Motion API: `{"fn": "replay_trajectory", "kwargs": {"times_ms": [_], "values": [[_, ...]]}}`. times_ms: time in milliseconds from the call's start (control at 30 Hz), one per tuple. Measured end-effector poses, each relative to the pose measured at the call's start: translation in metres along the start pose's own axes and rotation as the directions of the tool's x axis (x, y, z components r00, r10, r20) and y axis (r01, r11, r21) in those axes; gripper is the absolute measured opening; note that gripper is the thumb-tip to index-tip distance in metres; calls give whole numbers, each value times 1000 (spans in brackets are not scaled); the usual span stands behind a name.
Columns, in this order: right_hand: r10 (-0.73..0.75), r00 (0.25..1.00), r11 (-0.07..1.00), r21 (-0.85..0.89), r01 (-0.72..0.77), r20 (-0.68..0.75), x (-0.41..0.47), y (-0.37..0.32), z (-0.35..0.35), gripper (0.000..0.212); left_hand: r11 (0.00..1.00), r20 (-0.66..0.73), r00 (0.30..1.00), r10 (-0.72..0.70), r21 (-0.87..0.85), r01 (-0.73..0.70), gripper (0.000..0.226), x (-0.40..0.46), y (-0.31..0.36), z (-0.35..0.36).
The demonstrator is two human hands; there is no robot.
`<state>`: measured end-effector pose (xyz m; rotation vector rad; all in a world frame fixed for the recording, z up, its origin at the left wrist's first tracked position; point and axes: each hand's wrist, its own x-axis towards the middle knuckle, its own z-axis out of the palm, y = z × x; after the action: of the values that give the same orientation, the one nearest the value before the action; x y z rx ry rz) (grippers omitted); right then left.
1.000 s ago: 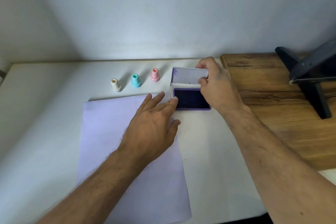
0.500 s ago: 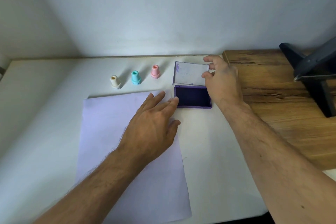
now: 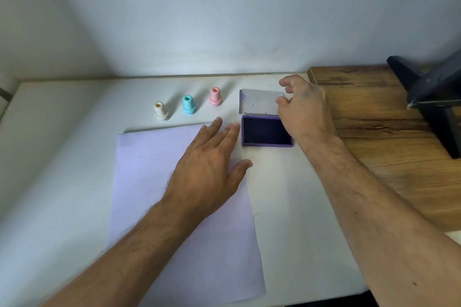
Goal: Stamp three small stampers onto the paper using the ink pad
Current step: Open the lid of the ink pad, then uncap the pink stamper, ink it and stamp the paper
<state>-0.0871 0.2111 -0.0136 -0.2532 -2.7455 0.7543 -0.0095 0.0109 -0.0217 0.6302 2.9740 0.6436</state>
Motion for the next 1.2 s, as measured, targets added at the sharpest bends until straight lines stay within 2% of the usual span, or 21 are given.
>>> {"fn": "replay_trajectory", "kwargs": {"times_ms": [233,367,533,633,733,1000,1100,1200], "values": [[-189,980,980,-78,184,-55,-12,-36,4,26,999,-100,994,-44,12,46,72,0,-4,-15],[-254,967,964,-94,250,-28,-14,-52,9,29,997,-155,986,-67,17,71,73,1,-7,-23],[-408,903,886,-181,427,134,-19,-70,23,56,995,-203,974,-97,-2,99,72,0,-10,-26],[-401,884,858,-239,455,241,-21,-72,33,67,995,-227,969,-94,-3,96,67,0,-12,-26],[-393,871,854,-235,465,296,-22,-73,37,69,994,-231,967,-105,2,109,61,1,-15,-26],[-412,892,889,-132,438,186,-24,-80,37,35,993,-311,943,-116,-41,108,46,4,-22,-32],[-367,918,919,-94,383,148,-26,-79,38,23,987,-295,942,-159,-69,145,48,3,-23,-34],[-296,950,955,19,295,103,-27,-82,36,18,980,-313,930,-192,-107,166,50,2,-23,-46]]}}
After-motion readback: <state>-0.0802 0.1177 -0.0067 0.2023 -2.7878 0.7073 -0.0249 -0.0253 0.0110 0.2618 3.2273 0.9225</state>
